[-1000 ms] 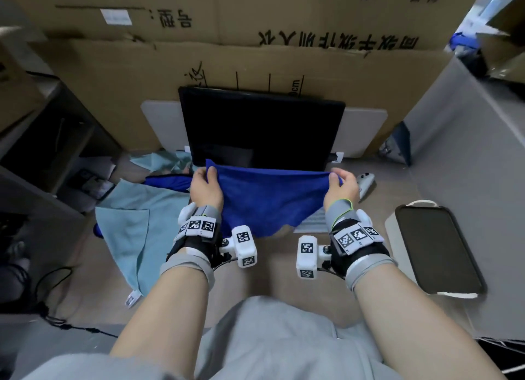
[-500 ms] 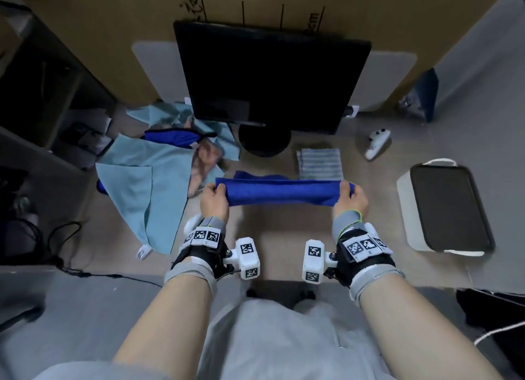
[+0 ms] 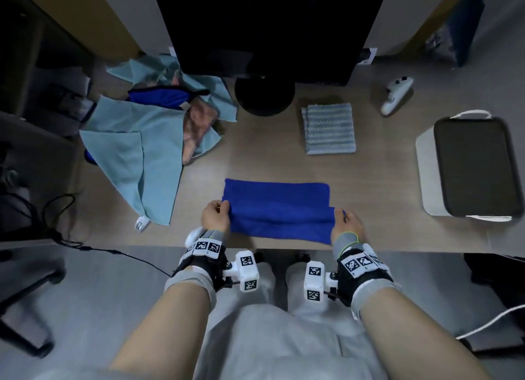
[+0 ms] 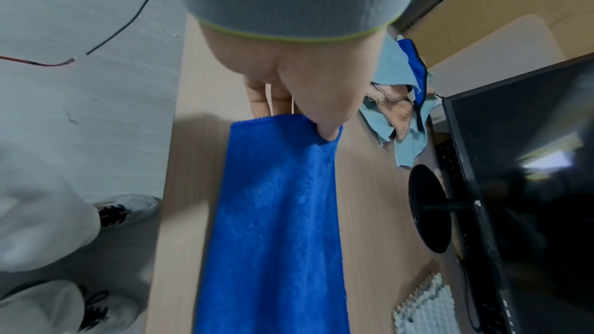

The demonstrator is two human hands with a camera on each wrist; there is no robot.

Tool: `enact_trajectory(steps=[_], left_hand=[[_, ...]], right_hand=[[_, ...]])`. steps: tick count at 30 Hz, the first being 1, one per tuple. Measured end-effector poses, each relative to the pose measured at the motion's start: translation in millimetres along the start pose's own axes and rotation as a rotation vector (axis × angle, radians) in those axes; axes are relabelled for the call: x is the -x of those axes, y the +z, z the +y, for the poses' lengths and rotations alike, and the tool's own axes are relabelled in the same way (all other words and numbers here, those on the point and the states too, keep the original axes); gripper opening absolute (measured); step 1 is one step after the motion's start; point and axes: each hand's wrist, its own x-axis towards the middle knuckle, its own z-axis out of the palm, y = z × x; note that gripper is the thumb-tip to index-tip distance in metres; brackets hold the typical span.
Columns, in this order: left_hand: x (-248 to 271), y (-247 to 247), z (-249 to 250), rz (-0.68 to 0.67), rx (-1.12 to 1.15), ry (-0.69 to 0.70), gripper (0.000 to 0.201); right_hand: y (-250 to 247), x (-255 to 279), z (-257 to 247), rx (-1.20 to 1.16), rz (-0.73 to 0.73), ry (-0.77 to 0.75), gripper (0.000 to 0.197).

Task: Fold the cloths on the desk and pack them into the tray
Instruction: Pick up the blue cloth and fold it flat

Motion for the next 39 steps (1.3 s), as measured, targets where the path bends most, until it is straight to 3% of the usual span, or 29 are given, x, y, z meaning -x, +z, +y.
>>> enact_trajectory(steps=[6, 12, 21, 26, 32, 34, 36, 39], left_hand=[[-1, 3, 11, 0.076, 0.042, -0.016, 0.017], [-24, 9, 21, 0.149, 0.042, -0.046, 0.021], [-68, 19, 31, 0.08, -0.121, -0.127, 0.021], [-83, 22, 44, 0.03, -0.178, -0.084, 0.022], [-82, 24, 48, 0.125, -0.144, -0.036, 0.017], [-73, 22, 44, 0.193, -0.072, -0.031, 0.011], [-62, 24, 40, 0.229, -0.048, -0.037, 0.009], [-46, 38, 25, 0.078, 0.018, -0.08, 0.007]], right_hand=[[1, -24, -20, -0.013, -0.093, -0.005, 0.025], [6, -48, -29, -0.002, -0.186, -0.012, 0.03], [20, -63, -36, -0.027, -0.029, 0.115, 0.02], [30, -58, -46, 0.037, -0.014, 0.176, 0.042], [31, -62, -45, 0.368, -0.266, 0.257, 0.082], [32, -60, -45, 0.375, -0.31, 0.231, 0.072], [33, -55, -46, 0.324, -0.233, 0.182, 0.06], [26, -50, -45, 0.296, -0.173, 0.123, 0.053]])
